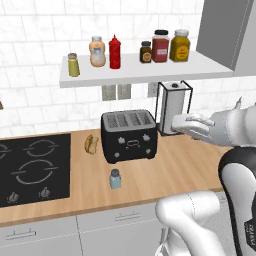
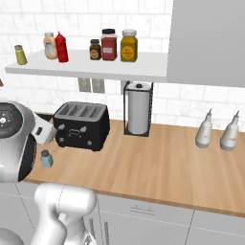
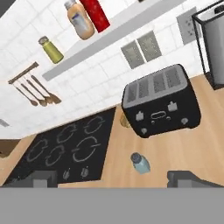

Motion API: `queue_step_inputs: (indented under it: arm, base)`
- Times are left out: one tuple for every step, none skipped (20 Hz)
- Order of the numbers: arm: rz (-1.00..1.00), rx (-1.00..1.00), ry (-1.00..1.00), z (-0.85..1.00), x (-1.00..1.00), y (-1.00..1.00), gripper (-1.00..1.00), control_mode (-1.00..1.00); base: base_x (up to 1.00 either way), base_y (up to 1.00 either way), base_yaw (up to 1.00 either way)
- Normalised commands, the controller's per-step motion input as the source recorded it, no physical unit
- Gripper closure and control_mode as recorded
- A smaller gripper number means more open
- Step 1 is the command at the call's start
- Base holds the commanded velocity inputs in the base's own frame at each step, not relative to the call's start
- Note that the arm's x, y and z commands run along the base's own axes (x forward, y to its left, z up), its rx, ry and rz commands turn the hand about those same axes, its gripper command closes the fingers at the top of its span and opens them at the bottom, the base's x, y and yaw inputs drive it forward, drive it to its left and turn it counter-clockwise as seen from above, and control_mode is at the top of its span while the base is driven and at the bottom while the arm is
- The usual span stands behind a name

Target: Put the shaker and condiment bottle from the counter next to their counterparts in the cabinet.

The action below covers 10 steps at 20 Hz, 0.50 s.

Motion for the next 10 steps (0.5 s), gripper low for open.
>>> queue_step_inputs:
  arm:
    - [0.37,-0.08,-0.26,-1.00,0.14,0.00,-1.00,-1.00]
    - [0.38,-0.08,-0.27,-1.00,0.16,0.00,-1.00,-1.00]
    - [0.39,-0.09,-0.24,-1.00,0.24,0.00,-1.00,-1.00]
    - [0.40,-0.09,-0.21,-0.99,0.24,0.00,-1.00,-1.00]
    - [0.40,-0.10,-0.19,-1.00,0.36,0.00,-1.00,-1.00]
    - [0.41,-0.11,-0.15,-1.00,0.36,0.00,-1.00,-1.00]
    - [0.41,-0.13,-0.15,-1.00,0.39,0.03,-1.00,-1.00]
    - [0.42,-0.13,-0.16,-0.97,0.19,0.00,-1.00,-1.00]
    - [0.45,-0.15,-0.12,-0.97,0.14,0.00,-1.00,-1.00]
    - [0.46,-0.19,-0.05,-0.96,0.21,0.11,-1.00,-1.00]
  base:
    - [0.00,0.00,0.00]
    - [0.00,0.00,0.00]
    - [0.00,0.00,0.00]
    - [0.00,0.00,0.00]
    - [0.00,0.00,0.00]
    - [0.00,0.00,0.00]
    - [0.00,0.00,0.00]
    - [0.00,0.00,0.00]
    - [0.00,0.00,0.00]
    - [0.00,0.00,0.00]
